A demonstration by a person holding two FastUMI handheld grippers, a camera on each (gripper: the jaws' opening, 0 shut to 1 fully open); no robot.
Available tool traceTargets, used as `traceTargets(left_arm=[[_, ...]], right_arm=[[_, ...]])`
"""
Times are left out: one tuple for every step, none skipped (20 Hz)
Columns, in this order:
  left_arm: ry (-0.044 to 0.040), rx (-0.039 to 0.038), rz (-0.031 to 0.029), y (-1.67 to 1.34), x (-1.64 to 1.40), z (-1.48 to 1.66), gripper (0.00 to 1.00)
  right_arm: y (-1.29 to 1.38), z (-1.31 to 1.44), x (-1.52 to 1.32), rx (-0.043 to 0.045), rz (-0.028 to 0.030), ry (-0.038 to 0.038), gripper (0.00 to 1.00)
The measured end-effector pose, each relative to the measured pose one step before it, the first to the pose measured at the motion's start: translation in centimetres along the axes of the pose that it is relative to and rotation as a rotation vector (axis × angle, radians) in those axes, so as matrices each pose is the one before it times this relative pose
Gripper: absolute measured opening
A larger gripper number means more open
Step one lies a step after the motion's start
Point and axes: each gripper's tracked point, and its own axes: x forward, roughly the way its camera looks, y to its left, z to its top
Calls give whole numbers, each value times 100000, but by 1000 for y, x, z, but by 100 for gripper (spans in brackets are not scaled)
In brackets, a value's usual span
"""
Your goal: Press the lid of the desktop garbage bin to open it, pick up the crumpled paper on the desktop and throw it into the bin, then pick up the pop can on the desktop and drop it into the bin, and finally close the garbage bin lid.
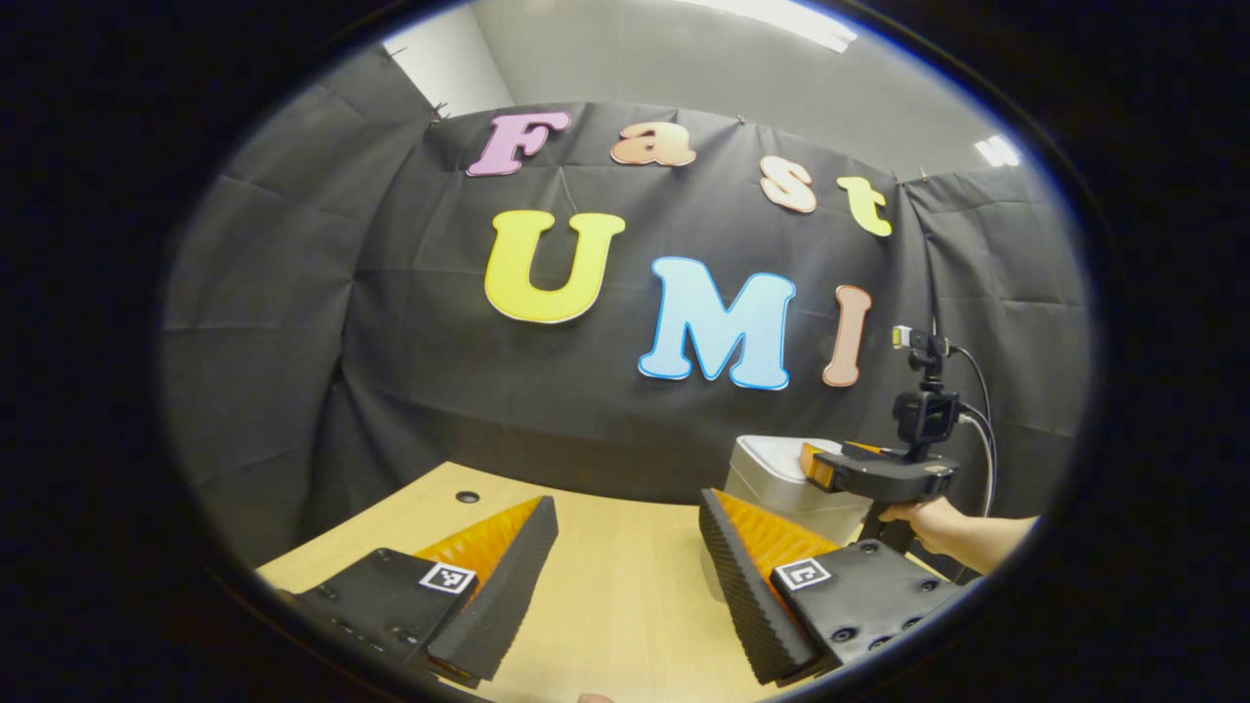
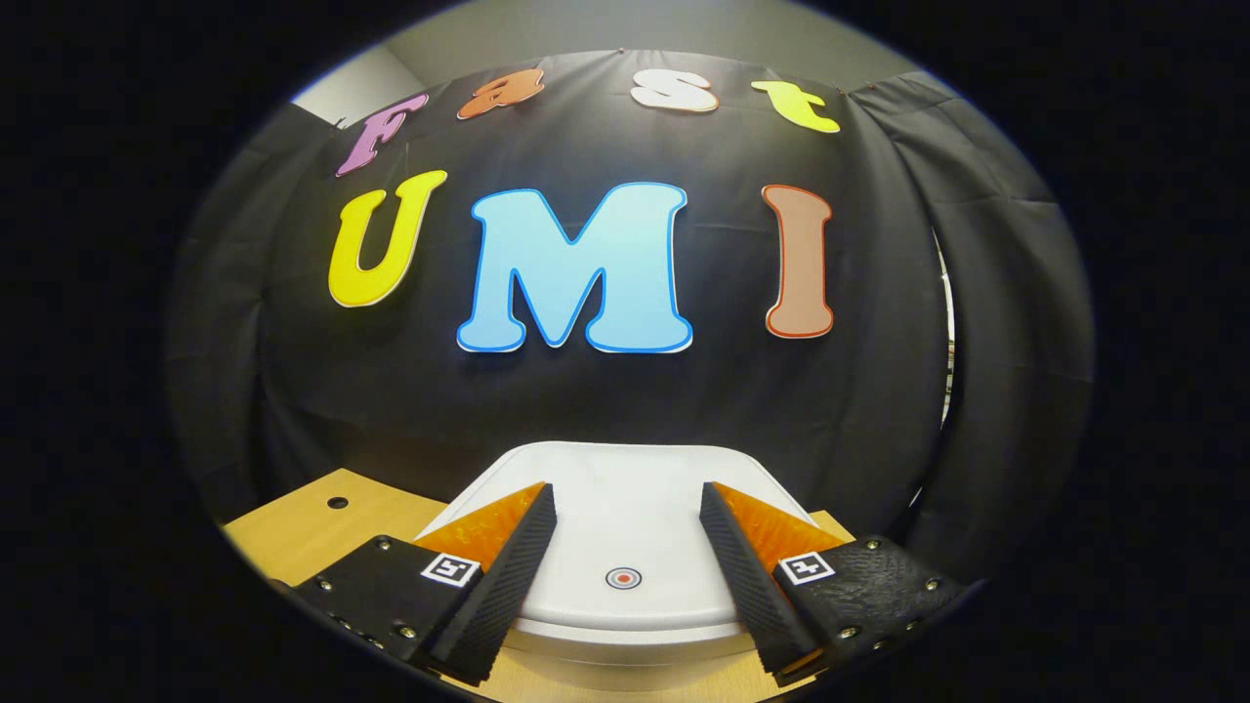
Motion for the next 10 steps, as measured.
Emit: traceTargets(left_arm=[[-51, 50, -12, 60, 111, 49, 95], [134, -152, -280, -27, 124, -38, 95], [380, -63, -293, -15, 19, -104, 95], [231, 102, -446, -80, 72, -113, 95], [177, 253, -462, -141, -6, 51, 95], [33, 262, -335, -112, 66, 39, 95], [-171, 43, -346, -119, -13, 102, 95], [-219, -164, -452, -151, 38, 63, 95], [-307, -95, -151, -187, -109, 124, 95], [-508, -57, -10, -114, -114, 175, 95]], right_arm=[[-42, -17, 11, 390, 92, -343, 96], [-5, -237, -29, 283, 48, -471, 96], [-32, -237, 17, 1336, -204, -731, 96], [109, 449, -140, 1041, -129, -3637, 96], [-29, -342, 579, 114, -140, 699, 97], [-95, 102, -507, -82, 71, -220, 96], [53, 27, -19, -67, 17, -598, 97], [-9, -42, -62, -23, -13, -100, 97], [92, 24, 24, -114, -31, -112, 96], [-40, 56, 33, 60, -125, -220, 97]])
